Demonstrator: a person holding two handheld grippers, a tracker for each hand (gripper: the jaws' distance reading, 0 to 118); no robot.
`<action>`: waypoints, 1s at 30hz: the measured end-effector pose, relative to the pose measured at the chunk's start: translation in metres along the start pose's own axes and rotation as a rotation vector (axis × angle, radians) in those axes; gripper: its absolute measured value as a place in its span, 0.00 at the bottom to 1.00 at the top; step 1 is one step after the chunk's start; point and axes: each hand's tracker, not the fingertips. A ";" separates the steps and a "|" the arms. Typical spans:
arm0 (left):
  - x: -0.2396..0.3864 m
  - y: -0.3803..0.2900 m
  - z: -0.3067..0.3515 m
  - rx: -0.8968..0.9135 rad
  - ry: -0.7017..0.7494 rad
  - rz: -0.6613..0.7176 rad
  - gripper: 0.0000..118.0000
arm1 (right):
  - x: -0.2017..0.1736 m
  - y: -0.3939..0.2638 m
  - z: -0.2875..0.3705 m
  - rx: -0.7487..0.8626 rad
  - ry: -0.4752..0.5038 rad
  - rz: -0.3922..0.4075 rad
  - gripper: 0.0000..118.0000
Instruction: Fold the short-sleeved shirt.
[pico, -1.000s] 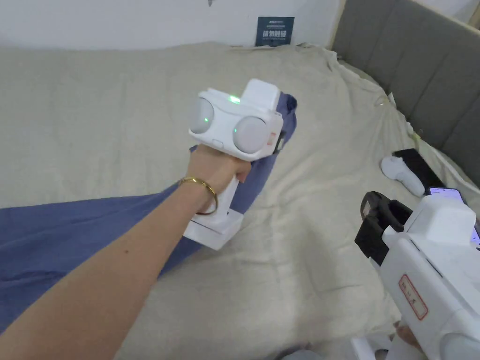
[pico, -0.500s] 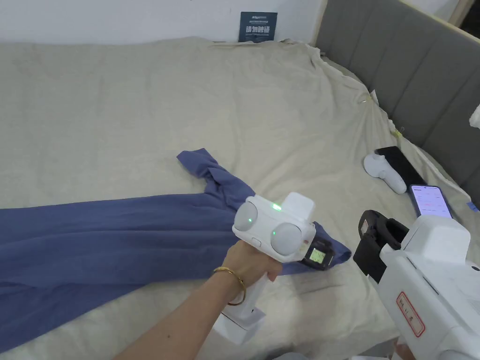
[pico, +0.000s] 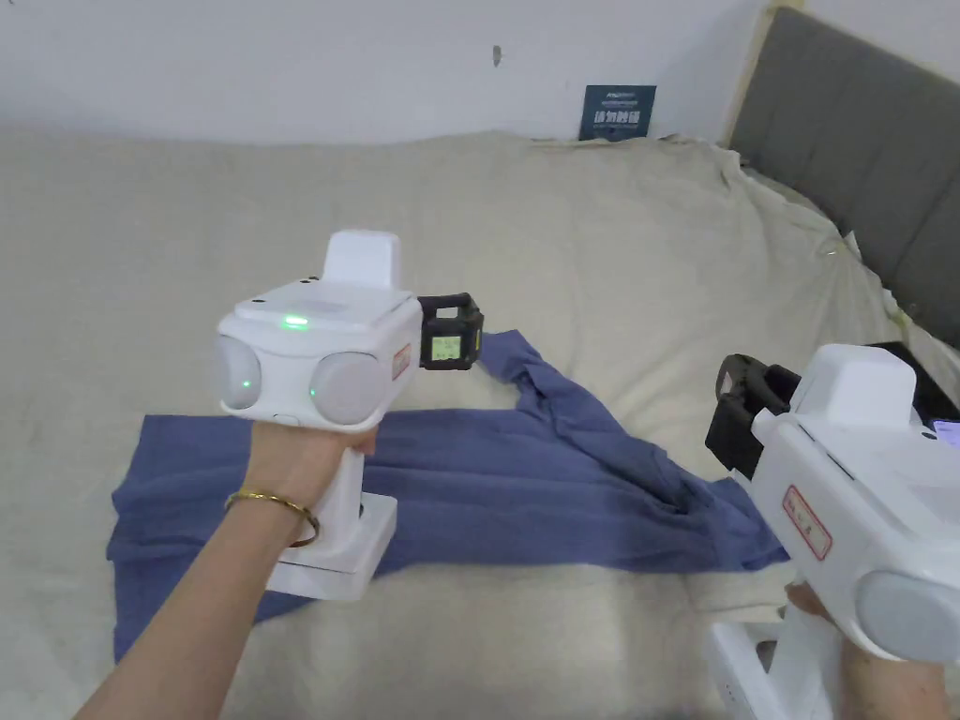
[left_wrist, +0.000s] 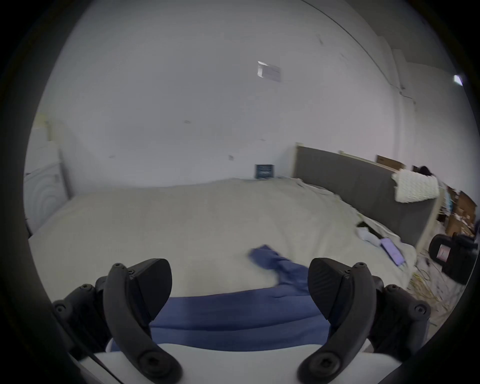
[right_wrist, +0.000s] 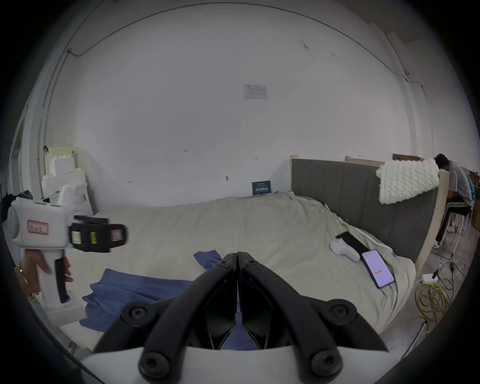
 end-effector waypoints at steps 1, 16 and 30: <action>-0.015 -0.003 0.004 -0.004 0.040 0.020 0.97 | -0.005 0.002 -0.002 0.003 0.007 0.011 0.00; -0.093 -0.074 0.100 0.061 0.310 0.073 0.17 | -0.048 -0.014 0.002 -0.002 0.079 0.028 0.00; -0.094 -0.089 0.110 0.147 0.310 0.079 0.00 | -0.044 -0.033 0.008 -0.038 0.089 0.027 0.00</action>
